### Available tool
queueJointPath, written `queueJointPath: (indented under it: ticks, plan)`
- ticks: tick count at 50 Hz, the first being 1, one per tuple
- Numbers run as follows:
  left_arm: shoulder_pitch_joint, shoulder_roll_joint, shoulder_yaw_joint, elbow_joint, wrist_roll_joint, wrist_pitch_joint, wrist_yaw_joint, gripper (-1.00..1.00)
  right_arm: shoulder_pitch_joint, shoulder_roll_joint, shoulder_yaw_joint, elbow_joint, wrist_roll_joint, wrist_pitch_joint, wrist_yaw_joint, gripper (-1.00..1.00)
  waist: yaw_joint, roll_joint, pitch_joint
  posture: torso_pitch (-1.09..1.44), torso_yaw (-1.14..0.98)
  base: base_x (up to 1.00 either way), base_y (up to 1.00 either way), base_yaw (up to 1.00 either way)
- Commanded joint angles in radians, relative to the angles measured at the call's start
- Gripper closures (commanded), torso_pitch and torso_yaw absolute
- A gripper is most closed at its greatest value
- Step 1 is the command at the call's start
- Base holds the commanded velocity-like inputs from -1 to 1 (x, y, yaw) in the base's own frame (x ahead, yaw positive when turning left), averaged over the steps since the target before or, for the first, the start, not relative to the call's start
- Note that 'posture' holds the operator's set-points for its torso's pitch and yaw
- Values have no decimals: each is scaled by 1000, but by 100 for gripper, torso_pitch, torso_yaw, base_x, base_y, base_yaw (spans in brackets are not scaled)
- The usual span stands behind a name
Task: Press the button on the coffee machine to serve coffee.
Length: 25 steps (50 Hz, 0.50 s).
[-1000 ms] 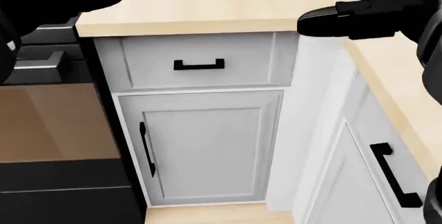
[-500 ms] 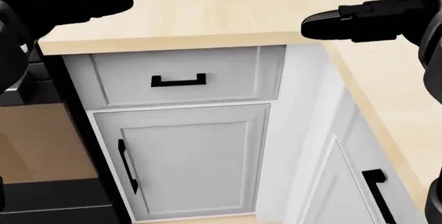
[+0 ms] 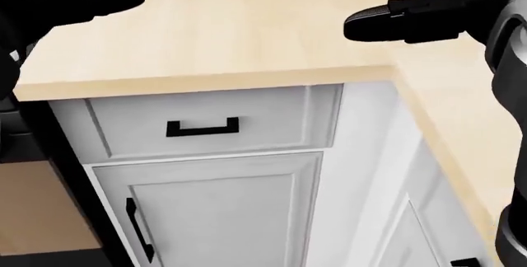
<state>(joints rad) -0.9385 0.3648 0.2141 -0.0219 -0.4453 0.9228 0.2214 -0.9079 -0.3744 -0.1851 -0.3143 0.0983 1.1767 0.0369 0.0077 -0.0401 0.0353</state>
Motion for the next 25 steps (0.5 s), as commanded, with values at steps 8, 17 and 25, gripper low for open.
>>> queueJointPath:
  ticks: [8, 17, 25]
  plan:
    - [-25, 18, 9, -36, -11, -20, 0, -100, -28, 3, -1, -15, -16, -22, -1, -100, -4, 31, -14, 0, 0, 15, 0, 0]
    - [-20, 20, 9, -34, -12, -24, 0, -100, -14, 12, 0, -17, -22, -30, 2, -100, -8, 103, -30, 0, 0, 15, 0, 0]
    - [-19, 20, 10, -37, -15, -22, 2, -100, -20, 16, 5, -6, -25, -36, 7, -100, 4, 6, -28, 0, 0, 11, 0, 0]
